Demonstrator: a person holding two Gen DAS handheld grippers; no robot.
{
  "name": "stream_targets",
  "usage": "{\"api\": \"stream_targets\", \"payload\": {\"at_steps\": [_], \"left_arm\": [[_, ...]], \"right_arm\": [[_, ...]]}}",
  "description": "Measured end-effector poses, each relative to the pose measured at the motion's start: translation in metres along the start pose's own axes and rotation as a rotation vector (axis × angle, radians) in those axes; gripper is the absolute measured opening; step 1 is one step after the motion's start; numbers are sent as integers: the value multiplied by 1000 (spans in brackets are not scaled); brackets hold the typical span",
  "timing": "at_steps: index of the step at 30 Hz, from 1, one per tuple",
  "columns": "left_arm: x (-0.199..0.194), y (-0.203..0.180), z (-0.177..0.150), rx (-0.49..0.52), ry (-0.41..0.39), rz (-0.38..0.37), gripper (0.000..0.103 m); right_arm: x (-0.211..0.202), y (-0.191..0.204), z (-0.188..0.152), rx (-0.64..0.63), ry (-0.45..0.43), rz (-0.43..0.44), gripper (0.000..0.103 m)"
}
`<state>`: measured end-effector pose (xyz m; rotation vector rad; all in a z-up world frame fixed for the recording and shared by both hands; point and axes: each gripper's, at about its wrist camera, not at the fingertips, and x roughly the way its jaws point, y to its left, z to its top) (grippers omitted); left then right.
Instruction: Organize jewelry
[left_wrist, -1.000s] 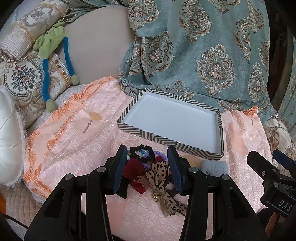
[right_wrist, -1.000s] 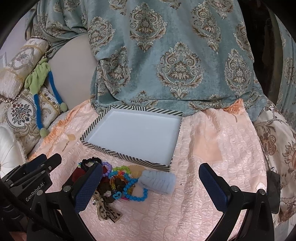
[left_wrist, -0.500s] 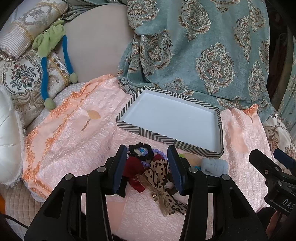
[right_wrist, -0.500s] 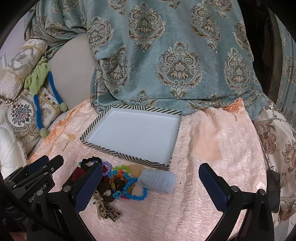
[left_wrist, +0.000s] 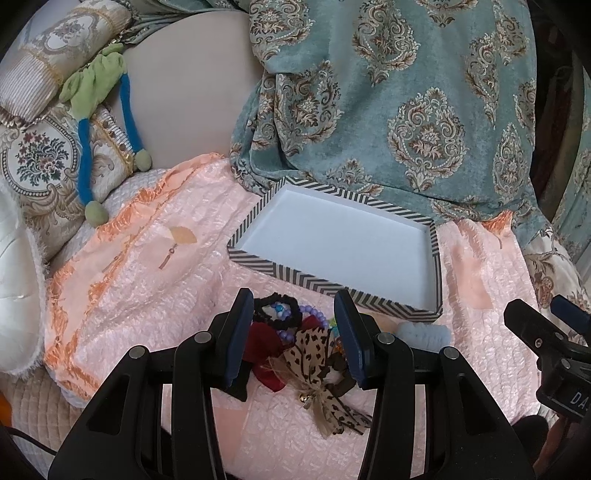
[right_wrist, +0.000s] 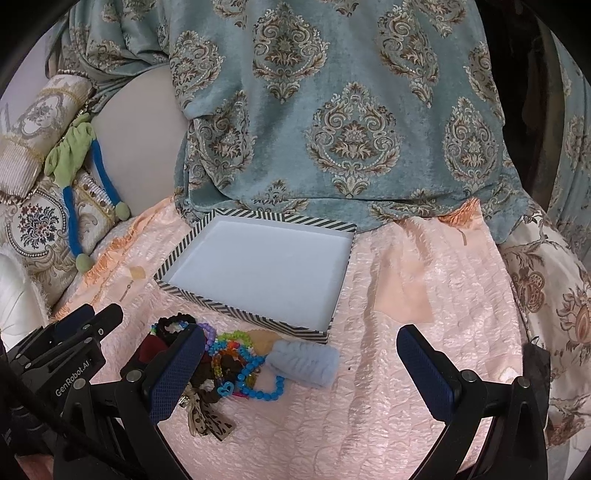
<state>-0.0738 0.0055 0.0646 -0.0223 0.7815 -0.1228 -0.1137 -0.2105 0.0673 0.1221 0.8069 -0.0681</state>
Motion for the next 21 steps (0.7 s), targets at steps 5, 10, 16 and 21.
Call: {"api": "stream_targets", "payload": {"at_steps": [5, 10, 16, 21], "left_arm": [[4, -2, 6, 4, 4, -12, 45], [11, 1, 8, -3, 15, -27, 45], [19, -3, 5, 11, 36, -32, 45], [22, -3, 3, 8, 35, -24, 45]], "right_arm": [[-1, -2, 3, -8, 7, -10, 103], [2, -4, 5, -11, 25, -9, 103], [10, -5, 1, -19, 46, -2, 103], [18, -1, -2, -18, 60, 10, 103]]}}
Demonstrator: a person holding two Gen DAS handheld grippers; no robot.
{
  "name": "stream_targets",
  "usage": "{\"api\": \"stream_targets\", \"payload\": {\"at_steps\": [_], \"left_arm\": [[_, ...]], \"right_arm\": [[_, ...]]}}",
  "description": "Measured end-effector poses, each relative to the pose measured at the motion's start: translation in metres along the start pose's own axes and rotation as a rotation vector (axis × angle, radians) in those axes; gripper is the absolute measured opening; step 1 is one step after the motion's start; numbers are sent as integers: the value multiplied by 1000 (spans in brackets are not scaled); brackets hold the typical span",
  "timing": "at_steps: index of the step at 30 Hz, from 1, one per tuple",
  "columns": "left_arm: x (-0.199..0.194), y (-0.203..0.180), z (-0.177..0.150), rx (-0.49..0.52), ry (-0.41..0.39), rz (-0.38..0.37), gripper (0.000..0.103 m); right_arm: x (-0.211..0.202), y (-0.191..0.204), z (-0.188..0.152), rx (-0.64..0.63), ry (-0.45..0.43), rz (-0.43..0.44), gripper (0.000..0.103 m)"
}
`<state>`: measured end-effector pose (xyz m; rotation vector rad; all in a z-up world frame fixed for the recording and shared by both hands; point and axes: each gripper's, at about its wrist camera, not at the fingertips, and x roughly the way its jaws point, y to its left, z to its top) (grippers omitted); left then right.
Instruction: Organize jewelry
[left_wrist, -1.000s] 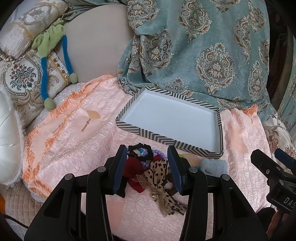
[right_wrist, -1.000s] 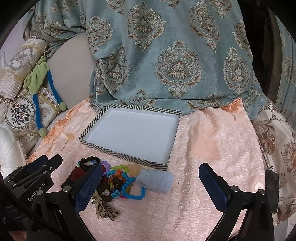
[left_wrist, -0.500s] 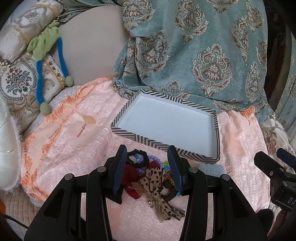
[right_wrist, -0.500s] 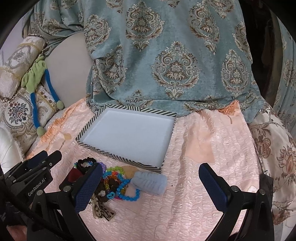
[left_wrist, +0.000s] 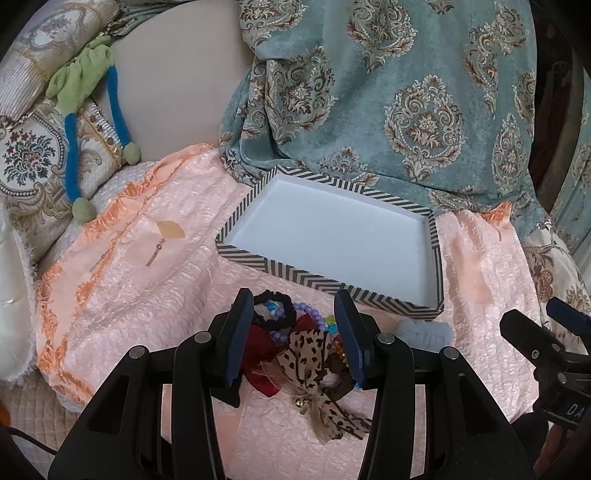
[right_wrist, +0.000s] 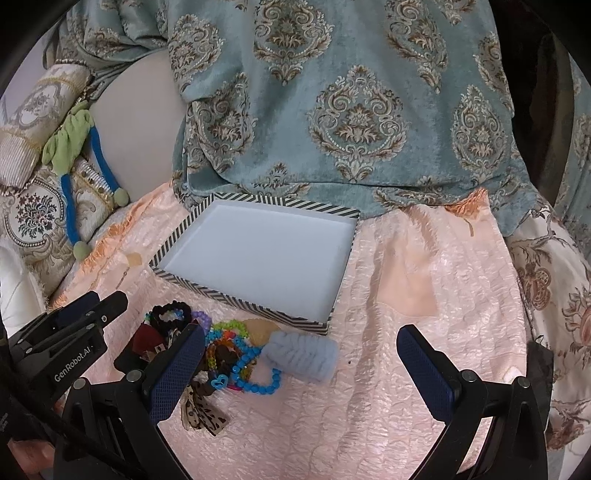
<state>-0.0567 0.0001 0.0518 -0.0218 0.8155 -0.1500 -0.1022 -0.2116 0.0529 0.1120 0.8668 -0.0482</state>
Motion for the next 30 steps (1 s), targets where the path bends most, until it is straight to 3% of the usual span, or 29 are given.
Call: {"api": "stream_targets", "payload": {"at_steps": [30], "left_arm": [[-1, 1, -7, 6, 15, 25, 45]], "right_arm": [[14, 12, -9, -23, 7, 49, 103]]}}
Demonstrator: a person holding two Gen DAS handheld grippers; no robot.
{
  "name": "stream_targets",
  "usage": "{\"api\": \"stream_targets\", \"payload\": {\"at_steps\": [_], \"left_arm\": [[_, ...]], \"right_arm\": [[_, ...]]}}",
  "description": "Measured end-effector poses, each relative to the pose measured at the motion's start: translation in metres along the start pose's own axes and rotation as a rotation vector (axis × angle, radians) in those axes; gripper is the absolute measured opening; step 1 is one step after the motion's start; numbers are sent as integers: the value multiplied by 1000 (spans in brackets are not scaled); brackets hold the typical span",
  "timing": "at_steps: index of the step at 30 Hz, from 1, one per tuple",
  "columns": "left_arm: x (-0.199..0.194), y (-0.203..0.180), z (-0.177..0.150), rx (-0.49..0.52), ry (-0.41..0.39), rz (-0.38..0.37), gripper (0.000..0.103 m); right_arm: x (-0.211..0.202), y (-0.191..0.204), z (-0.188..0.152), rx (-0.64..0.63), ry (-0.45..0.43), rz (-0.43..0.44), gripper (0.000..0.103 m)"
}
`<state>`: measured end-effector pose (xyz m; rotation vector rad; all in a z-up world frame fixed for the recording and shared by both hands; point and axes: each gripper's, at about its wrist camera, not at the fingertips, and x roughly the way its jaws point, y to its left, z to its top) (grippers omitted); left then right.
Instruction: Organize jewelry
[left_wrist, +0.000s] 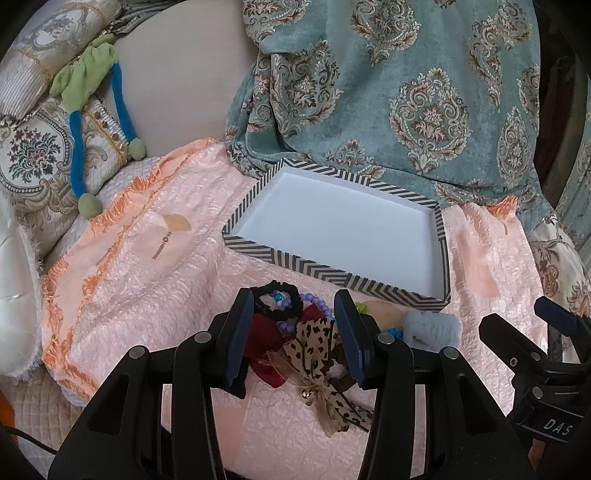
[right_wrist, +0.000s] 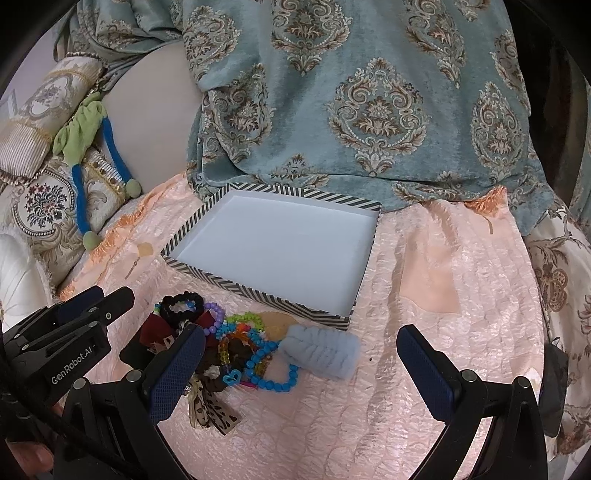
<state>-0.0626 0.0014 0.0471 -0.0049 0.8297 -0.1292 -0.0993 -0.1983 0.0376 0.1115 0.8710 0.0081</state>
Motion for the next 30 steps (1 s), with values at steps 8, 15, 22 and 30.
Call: {"api": "stream_targets", "payload": {"at_steps": [8, 15, 22, 30], "left_arm": [[0, 1, 1, -1, 1, -9, 45], [14, 37, 11, -136, 106, -145, 45], [25, 66, 6, -215, 153, -144, 45], [47, 37, -29, -126, 289, -168, 45]], "right_arm": [[1, 0, 1, -4, -1, 3, 103], [10, -12, -1, -20, 9, 8, 103], [39, -35, -20, -32, 80, 33, 103], [65, -53, -35, -38, 109, 64, 91]]}}
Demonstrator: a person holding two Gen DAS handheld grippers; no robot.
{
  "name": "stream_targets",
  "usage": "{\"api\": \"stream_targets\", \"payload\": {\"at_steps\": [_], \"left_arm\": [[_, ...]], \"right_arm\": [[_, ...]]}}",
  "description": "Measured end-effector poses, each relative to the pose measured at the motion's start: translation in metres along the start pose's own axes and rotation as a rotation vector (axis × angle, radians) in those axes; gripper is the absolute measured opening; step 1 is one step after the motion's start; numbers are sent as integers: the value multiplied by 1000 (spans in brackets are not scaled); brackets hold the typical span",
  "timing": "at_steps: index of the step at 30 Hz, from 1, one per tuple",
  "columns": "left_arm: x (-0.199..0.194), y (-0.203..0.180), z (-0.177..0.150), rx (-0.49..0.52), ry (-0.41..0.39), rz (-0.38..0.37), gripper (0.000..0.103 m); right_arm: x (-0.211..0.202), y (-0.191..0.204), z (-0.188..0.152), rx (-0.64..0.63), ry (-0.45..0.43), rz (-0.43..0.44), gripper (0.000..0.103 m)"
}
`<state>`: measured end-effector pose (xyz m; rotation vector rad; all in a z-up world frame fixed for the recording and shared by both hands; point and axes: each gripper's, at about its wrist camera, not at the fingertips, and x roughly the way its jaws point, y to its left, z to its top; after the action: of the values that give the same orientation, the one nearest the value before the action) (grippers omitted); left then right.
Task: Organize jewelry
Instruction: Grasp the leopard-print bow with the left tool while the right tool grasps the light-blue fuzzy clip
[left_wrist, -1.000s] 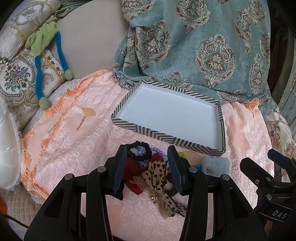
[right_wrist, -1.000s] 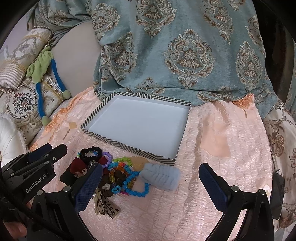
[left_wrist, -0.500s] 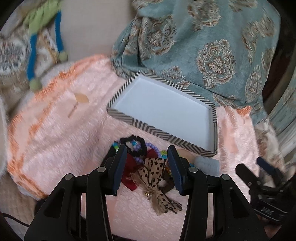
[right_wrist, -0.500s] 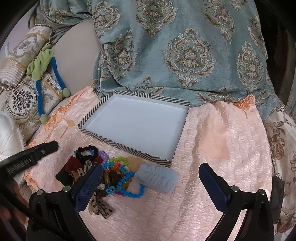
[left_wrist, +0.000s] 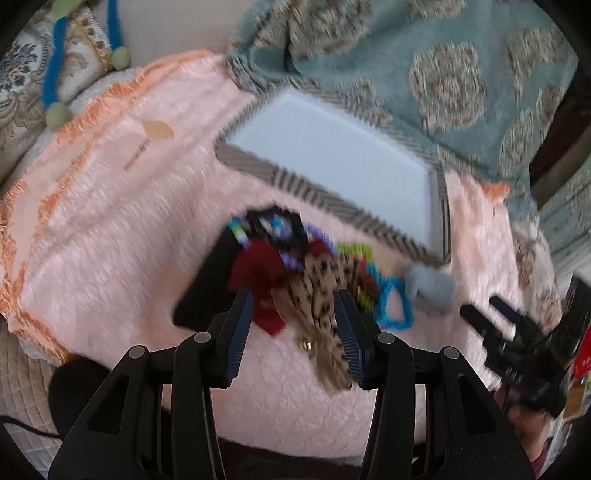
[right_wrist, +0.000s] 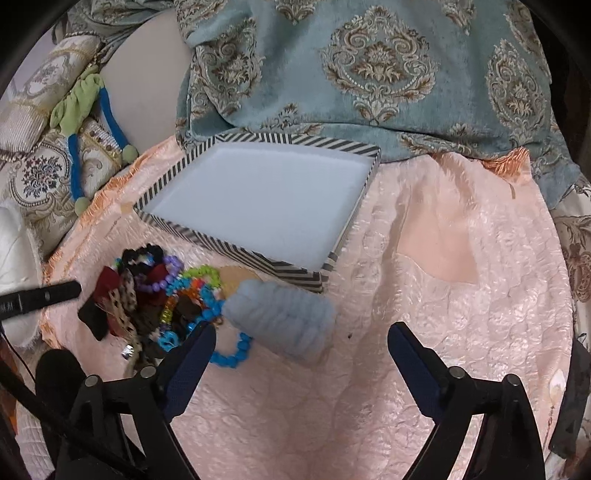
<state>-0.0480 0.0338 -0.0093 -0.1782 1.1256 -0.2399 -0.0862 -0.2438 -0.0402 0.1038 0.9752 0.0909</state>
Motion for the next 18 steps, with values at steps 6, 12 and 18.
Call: {"api": "stream_targets", "payload": {"at_steps": [6, 12, 18], "left_arm": [[28, -23, -19, 65, 51, 47, 45], [49, -27, -19, 61, 53, 86, 45], [70, -33, -19, 86, 77, 74, 42]], "right_arm": [[14, -4, -2, -19, 0, 26, 87], [34, -3, 1, -46, 10, 45, 87], [58, -7, -2, -22, 54, 102, 51]]}}
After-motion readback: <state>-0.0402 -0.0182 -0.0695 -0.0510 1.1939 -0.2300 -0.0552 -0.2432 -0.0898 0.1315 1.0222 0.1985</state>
